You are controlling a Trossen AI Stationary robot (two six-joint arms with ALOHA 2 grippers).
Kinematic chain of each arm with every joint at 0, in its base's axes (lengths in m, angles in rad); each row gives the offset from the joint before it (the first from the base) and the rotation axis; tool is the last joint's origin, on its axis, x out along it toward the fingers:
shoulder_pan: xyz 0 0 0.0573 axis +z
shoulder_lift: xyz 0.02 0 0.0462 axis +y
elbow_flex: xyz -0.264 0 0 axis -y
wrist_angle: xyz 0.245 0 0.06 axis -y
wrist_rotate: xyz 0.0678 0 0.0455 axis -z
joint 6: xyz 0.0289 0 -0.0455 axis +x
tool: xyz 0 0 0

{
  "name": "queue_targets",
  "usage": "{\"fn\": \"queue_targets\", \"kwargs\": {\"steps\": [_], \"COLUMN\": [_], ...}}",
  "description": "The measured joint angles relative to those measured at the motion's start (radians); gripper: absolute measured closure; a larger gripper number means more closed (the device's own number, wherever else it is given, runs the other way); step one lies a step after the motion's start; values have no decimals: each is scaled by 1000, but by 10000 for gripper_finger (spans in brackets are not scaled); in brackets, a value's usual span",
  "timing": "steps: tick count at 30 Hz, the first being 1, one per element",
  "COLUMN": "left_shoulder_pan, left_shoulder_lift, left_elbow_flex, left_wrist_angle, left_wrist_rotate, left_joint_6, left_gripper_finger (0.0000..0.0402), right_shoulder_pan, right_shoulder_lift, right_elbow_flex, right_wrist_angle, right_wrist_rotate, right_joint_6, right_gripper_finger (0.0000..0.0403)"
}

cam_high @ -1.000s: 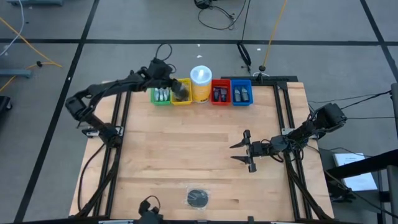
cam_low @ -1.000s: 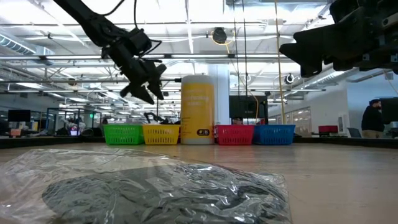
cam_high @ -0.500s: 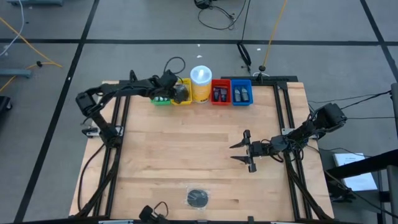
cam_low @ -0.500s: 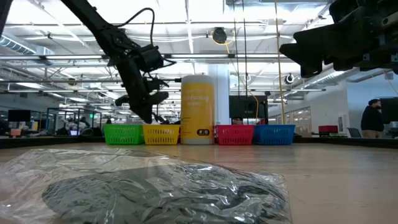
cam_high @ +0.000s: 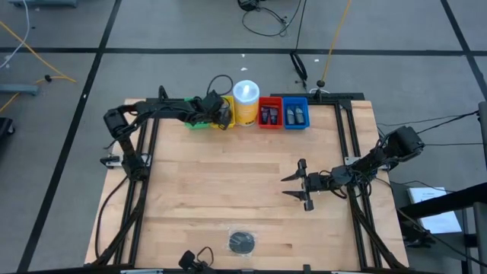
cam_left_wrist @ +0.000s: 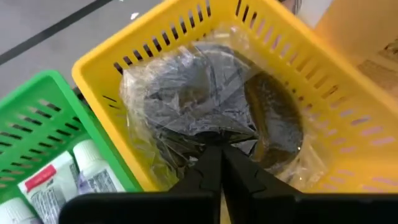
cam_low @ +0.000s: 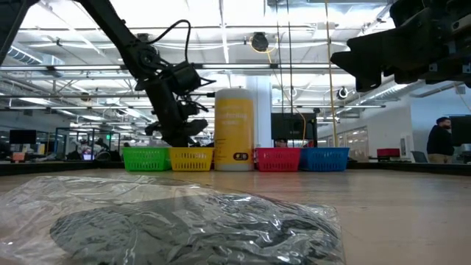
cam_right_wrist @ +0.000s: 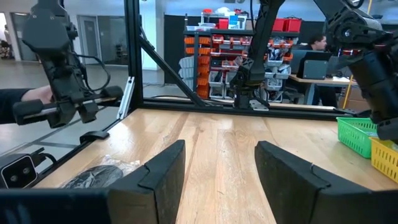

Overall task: Pick & Place Travel size toiletries
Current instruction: Put the black hairbrush into the yellow basket

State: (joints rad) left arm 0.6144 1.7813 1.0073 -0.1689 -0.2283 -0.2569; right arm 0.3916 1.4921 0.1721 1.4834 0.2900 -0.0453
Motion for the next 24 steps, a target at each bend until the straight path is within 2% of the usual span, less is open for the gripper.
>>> {"fn": "queue_targets", "kwargs": {"steps": [5, 10, 12, 15, 18, 21, 24], "left_shoulder_pan": [-10, -64, -119, -255, -442, -630, -812], "left_shoulder_lift": [-52, -203, -269, -334, -360, -355, -329], "left_elbow_flex": [0, 0, 0, -1, -34, -73, -110], "left_wrist_angle": [-7, -94, -130, -188, -178, -145, -88], "left_wrist_rotate": [11, 10, 10, -27, -86, -100, -85], "left_joint_6": [0, 12, 13, 23, 24, -5, -53], "left_gripper_finger": [386, 397, 399, 393, 395, 400, 393], "right_shoulder_pan": [0, 2, 18, 57, 89, 113, 130], "right_shoulder_lift": [0, 0, 0, 0, 7, 40, 99], "right_elbow_flex": [0, 0, 15, 91, 227, 361, 442], "right_wrist_angle": [0, -23, -85, -279, -561, -817, -914], "right_wrist_rotate": [1, -5, -35, -82, -83, -100, -200], "right_joint_6": [0, -5, -63, -172, -234, -267, -271], "right_gripper_finger": [218, 218, 218, 218, 218, 218, 218]}}
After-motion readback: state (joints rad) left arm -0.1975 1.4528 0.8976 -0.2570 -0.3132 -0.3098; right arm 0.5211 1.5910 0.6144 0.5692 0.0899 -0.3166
